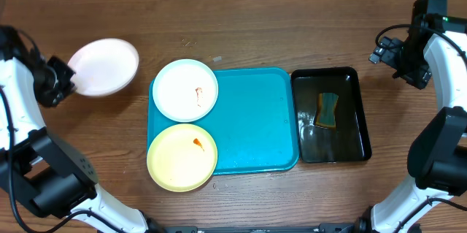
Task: Clean dirty plates on tray and stack at the side
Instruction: 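Set the plate down left of the tray and open the left gripper, then slide the upper-left white plate to the tray's right side with left gripper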
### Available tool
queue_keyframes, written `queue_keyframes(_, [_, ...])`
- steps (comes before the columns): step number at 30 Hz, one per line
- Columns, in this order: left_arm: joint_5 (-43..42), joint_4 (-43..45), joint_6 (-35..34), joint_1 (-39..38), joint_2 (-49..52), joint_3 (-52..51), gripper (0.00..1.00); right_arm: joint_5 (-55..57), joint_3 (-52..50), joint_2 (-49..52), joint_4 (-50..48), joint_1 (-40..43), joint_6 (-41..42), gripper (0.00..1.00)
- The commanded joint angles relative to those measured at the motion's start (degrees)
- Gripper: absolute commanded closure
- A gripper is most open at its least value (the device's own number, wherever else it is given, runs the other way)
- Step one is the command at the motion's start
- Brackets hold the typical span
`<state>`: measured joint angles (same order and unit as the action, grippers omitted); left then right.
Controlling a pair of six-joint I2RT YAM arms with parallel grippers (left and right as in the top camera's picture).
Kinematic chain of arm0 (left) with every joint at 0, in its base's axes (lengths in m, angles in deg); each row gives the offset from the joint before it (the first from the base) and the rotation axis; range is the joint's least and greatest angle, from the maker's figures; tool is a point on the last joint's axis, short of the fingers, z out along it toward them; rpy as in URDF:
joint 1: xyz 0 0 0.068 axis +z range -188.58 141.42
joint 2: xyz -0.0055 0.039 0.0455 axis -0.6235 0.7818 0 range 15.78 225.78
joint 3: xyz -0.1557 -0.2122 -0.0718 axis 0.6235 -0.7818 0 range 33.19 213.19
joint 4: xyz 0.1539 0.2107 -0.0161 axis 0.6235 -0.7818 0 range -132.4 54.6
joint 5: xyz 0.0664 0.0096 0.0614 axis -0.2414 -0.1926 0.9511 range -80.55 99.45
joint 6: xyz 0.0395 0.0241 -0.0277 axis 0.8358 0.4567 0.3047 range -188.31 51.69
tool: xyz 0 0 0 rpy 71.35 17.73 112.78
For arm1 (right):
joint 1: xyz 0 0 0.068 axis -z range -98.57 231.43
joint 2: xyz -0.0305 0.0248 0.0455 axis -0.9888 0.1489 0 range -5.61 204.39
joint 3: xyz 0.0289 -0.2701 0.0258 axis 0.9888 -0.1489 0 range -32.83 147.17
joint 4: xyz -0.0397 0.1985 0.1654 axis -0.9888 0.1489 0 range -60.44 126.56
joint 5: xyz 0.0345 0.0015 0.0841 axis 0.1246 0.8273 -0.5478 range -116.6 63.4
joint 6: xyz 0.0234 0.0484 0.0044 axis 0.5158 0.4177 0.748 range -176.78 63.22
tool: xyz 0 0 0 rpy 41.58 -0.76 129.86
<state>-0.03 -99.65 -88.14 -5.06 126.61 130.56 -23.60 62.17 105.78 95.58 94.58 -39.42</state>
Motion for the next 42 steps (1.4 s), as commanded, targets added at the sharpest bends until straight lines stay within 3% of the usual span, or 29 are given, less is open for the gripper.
queue_keyframes(1, [4.0, 3.6, -2.5, 0.8, 0.2, -6.4, 0.96, 0.4, 0.9, -0.2, -0.2, 0.2, 0.3, 0.00])
queue_keyframes(9, [2.1, 14.3, -3.4, 1.2, 0.2, -16.8, 0.96, 0.4, 0.9, -0.2, -0.2, 0.2, 0.3, 0.00])
queue_keyframes(10, [1.8, 14.6, -3.3, 1.2, 0.2, -17.0, 0.91, 0.4, 0.9, -0.2, -0.2, 0.2, 0.3, 0.00])
queue_keyframes(12, [-0.5, 14.5, -1.8, 1.2, 0.2, -16.9, 0.60, 0.4, 0.9, -0.2, -0.2, 0.2, 0.3, 0.00])
queue_keyframes(14, [-6.6, 13.4, 1.6, 1.2, 0.0, -15.8, 0.54, 0.4, 0.9, -0.2, -0.2, 0.2, 0.3, 0.00])
queue_keyframes(16, [-12.9, 10.4, 4.5, 0.9, -0.3, -12.6, 0.54, 0.4, 0.9, -0.2, -0.2, 0.2, 0.3, 0.00])
queue_keyframes(20, [-15.9, 4.0, 7.2, -1.6, -1.9, -7.6, 0.64, 0.4, 0.9, -0.2, -0.2, 0.2, 0.3, 0.00])
queue_keyframes(23, [-15.6, 1.8, 8.5, -5.5, -3.8, -6.8, 0.66, 0.4, 0.9, -0.2, -0.2, 0.2, 0.3, 0.00])
queue_keyframes(29, [-6.3, -0.2, 10.4, -16.2, -4.1, -7.5, 0.61, 0.4, 0.9, -0.2, -0.2, 0.2, 0.3, 0.00])
queue_keyframes(34, [3.3, 0.9, 10.4, -24.1, -3.2, -8.8, 0.67, 0.4, 0.9, -0.2, -0.2, 0.2, 0.3, 0.00])
queue_keyframes(42, [7.1, 4.5, 10.4, -28.0, -3.1, -11.9, 0.64, 0.4, 0.9, -0.2, -0.2, 0.2, 0.3, 0.00])
